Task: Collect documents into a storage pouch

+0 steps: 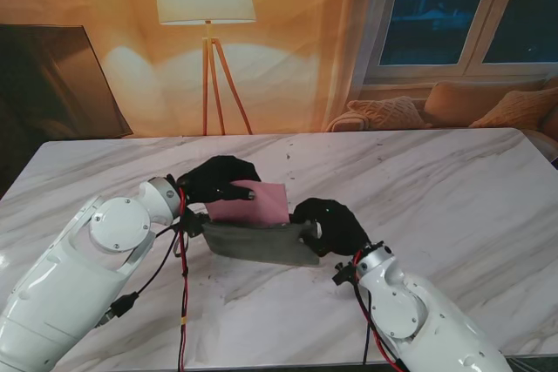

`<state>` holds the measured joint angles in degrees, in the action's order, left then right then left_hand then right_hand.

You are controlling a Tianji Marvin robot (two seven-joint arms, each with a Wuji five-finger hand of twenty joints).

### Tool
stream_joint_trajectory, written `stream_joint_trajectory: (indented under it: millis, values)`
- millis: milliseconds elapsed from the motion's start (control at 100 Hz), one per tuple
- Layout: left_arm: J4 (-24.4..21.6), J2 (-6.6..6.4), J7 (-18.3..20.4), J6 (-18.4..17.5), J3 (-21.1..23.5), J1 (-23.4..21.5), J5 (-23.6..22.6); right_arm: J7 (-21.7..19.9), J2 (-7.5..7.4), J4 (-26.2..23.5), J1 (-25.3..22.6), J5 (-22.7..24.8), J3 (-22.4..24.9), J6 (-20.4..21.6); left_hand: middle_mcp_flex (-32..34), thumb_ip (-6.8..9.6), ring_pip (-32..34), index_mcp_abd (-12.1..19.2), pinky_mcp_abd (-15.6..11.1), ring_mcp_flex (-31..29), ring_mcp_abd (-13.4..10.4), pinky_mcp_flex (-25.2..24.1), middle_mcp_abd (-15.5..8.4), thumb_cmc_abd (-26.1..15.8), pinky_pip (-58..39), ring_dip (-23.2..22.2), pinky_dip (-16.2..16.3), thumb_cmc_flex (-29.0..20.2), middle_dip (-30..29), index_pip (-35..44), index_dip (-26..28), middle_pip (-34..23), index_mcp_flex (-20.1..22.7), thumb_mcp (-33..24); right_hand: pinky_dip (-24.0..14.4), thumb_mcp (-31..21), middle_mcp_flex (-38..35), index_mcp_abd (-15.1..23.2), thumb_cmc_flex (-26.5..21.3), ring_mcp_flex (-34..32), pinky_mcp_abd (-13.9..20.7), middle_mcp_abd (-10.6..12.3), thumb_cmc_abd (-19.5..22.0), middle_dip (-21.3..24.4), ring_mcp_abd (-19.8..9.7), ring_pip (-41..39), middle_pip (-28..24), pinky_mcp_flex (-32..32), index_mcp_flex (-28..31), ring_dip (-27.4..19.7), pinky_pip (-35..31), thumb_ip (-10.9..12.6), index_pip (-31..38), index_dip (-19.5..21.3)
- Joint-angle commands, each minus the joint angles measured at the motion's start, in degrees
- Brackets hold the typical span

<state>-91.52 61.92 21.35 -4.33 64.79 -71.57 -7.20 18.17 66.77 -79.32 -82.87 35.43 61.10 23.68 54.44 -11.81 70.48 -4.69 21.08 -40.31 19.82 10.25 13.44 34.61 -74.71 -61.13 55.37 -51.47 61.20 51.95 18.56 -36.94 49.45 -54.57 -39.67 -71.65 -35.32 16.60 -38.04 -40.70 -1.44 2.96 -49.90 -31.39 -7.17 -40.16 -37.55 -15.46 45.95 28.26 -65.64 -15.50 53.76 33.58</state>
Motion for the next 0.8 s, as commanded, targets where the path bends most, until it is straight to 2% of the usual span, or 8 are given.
stream_joint_trajectory:
  millis: [0,120,270,400,520,630,790]
  values:
    - [-0.60,-0.25,1.57,0.38,0.06,-0.44,0.03,-1.23,-0.51,-0.42,-0.32,-0.41,0.22,0.19,0.98,-1.58,1.32,0.93,-2.15,-1.04,1.49,-0.53,-0.38,0.12,-0.49,-0.87,-0.50,-1.33,1.31,1.25,0.22,-0.31,1.42,-1.60,-0.62,-1.48,3.03,0.82,2.36,2.15,1.63,0.64,-2.16,0.44,-1.40,0.80,0.67,1.46,-2.55,-0.82,1.46,-1.95,-0.06,-0.18]
    - [-0.83,-0.59,3.15,0.58,0.05,-0.26,0.39,-1.33,-0.68,-0.53,-0.45,0.28,0.41,0.05,0.98,-1.71,1.47,0.30,-2.17,-0.91,1.67,-0.81,-0.20,-0.35,-0.46,-1.10,-0.42,-1.10,1.54,0.93,0.15,-0.57,0.99,-1.23,-0.86,-0.27,4.29,-0.50,5.75,3.61,1.64,0.14,-2.22,0.72,-0.88,1.21,0.96,2.70,-4.16,-1.10,2.24,-2.95,-1.14,-0.61]
    - [-0.57,-1.08,5.17,0.38,-0.44,0.84,-0.17,-0.91,-0.71,-0.59,-0.65,0.87,0.71,-0.04,1.46,-1.45,1.23,0.10,-1.96,-1.55,2.02,-0.07,-0.19,-0.91,-0.73,-1.08,-0.29,-0.93,1.18,0.28,0.07,-0.53,0.85,-0.32,-1.54,0.74,4.37,-1.17,8.08,3.86,1.50,-0.30,-0.23,0.82,-0.34,0.92,0.84,2.76,-4.90,-1.07,2.29,-3.41,-1.81,-0.70]
    - [-0.04,-1.26,6.12,0.14,-1.28,1.95,-0.27,-0.63,-0.59,-1.04,-1.05,0.49,1.16,-1.16,2.18,-1.25,1.44,0.13,-1.84,-2.20,2.39,0.31,0.05,-0.91,-0.92,-1.06,-0.18,-1.40,1.01,0.30,0.21,-0.82,1.29,-0.12,-2.35,1.92,3.79,-1.56,8.53,3.42,1.49,-0.75,1.61,0.78,0.14,0.27,0.61,2.25,-5.09,-0.89,1.72,-3.42,-1.77,-1.15]
    - [0.68,-1.34,6.01,-1.37,-2.31,2.85,-1.53,-0.36,-0.44,-1.43,-1.31,0.12,1.35,-2.90,3.84,-1.24,2.68,0.14,-1.53,-3.79,2.48,1.46,-0.19,0.09,-1.50,-1.10,0.17,-0.15,0.59,0.54,0.07,-2.27,1.68,-1.46,-3.89,3.11,2.39,-1.81,7.29,2.04,1.82,-1.14,6.02,0.51,0.50,-1.30,-0.07,0.45,-4.96,-0.50,0.01,-1.92,0.56,-3.93]
    - [1.48,-1.43,6.11,-2.46,-3.39,3.69,-2.51,0.40,-0.13,-1.26,-1.15,-0.44,1.09,-3.94,5.01,-1.51,5.63,-0.97,-0.95,-6.35,2.76,2.95,-0.43,1.25,-2.26,-1.11,0.76,1.98,-1.89,0.07,-1.96,-9.82,2.22,-2.72,-7.29,3.50,0.15,-2.23,7.76,-1.62,2.88,-2.27,6.75,0.14,0.19,-7.48,-1.24,-4.58,-4.29,2.01,-7.77,-1.81,1.31,-5.32]
    - [2.70,-1.56,5.66,-4.13,-4.96,5.01,-5.31,0.00,0.01,-1.40,-0.96,-1.43,0.76,-4.92,4.46,-1.88,7.53,-2.21,-0.72,-7.86,2.11,4.36,-0.35,1.64,-3.31,-1.25,1.44,4.23,-2.59,-0.01,-1.81,-13.44,2.03,-0.53,-10.68,3.46,-2.74,-3.09,7.67,-7.54,4.62,-3.11,6.69,-0.40,-1.26,-19.17,-2.68,-12.36,-4.32,7.19,-18.01,-1.73,1.44,-6.30]
